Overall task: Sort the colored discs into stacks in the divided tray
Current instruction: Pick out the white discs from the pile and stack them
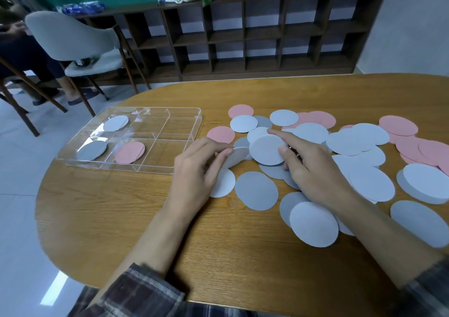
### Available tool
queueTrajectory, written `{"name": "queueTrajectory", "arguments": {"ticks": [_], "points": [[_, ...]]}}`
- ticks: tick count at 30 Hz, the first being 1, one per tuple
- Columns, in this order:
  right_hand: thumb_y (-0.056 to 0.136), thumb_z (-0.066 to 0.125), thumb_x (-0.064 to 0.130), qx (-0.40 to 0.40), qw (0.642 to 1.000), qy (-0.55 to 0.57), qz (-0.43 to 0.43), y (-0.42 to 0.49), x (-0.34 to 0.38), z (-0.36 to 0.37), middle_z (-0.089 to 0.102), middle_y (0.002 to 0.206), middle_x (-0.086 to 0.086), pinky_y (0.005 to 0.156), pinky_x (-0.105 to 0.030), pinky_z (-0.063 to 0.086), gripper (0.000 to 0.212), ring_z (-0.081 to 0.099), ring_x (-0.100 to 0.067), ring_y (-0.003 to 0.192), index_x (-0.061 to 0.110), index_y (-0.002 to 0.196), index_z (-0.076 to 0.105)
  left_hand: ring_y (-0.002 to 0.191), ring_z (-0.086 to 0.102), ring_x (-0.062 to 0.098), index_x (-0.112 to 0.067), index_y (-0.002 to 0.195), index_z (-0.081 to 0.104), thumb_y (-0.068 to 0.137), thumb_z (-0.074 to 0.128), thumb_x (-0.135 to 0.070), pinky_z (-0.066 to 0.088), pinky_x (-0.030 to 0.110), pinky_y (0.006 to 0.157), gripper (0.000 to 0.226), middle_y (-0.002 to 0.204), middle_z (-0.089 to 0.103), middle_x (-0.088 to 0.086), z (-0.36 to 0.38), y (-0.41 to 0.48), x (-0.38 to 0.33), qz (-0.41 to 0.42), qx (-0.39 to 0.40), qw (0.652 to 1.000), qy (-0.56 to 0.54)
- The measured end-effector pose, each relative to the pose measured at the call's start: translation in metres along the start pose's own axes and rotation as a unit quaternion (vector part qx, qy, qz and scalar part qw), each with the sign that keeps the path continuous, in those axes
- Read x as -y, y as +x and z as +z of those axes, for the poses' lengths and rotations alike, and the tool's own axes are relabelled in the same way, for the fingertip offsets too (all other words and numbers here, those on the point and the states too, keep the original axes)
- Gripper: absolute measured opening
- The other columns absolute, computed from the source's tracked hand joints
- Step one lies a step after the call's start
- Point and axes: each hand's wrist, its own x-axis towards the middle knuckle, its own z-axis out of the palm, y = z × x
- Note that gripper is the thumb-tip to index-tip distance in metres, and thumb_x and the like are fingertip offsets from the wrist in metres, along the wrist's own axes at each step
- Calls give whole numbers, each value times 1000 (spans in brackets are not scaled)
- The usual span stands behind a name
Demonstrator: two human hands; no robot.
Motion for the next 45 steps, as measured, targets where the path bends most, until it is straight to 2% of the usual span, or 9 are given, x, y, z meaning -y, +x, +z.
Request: {"name": "queueTrajectory", "arguments": {"ticks": [4,10,13,16,23,28,34,40,45], "points": [[108,45,18,-32,999,-16,8,2,-1,0,61,73,0,68,-14,40,40,57,-10,80,31,144,56,81,63,7,-7,98,76,100,68,-9,49,23,76,9,91,72,-6,-1,1,-2,-21,-11,999,-24],[109,42,20,44,999,11,-7,0,4,7,63,79,-7,78,-35,46,41,60,-22,81,36,144,55,75,69,7,-11,99,76,98,71,-10,51,18,72,5,85,72,-12,4,-1,-6,-85,34,992,-84],[109,41,20,64,998,22,-12,1,4,8,63,79,10,77,-30,46,40,59,-15,83,34,143,58,77,72,9,-16,103,77,94,77,-12,49,12,69,10,84,76,-8,7,-1,-9,-124,46,986,-101],[109,44,24,72,997,24,-27,2,6,9,61,80,34,71,-12,40,37,57,-1,84,29,142,58,75,71,12,-17,107,79,92,79,-13,49,11,67,16,82,77,-5,7,-1,-11,-137,47,984,-104],[105,53,16,53,996,-50,-60,1,7,10,51,86,51,72,-4,36,39,53,12,84,22,143,56,81,67,8,-19,97,80,89,83,-25,48,15,72,10,87,72,-8,4,0,-6,-95,84,990,-56],[105,54,17,21,998,-43,-34,-2,2,1,54,71,19,67,-10,38,39,52,-3,73,26,142,58,108,59,8,-31,111,77,86,66,-48,46,25,91,33,111,65,-18,-6,-5,4,-79,192,977,53],[105,53,18,29,998,-38,-30,-3,0,0,58,76,7,66,-11,37,37,52,-6,72,28,140,59,116,55,9,-28,125,73,83,64,-40,42,21,102,44,123,61,-17,-15,-10,4,-78,239,967,50],[105,53,19,34,998,-36,-31,-3,0,-2,64,83,-1,64,-14,39,36,51,-7,69,29,139,59,115,54,5,-32,126,71,90,73,-26,38,16,99,37,116,56,-13,-17,-8,5,-94,245,965,22],[105,53,17,25,999,-29,-21,-4,0,-1,47,67,4,61,-12,37,45,46,-5,63,28,148,52,109,57,2,-30,124,73,90,76,-13,36,7,91,37,110,57,-13,-16,-5,4,-124,212,969,-34]]}}
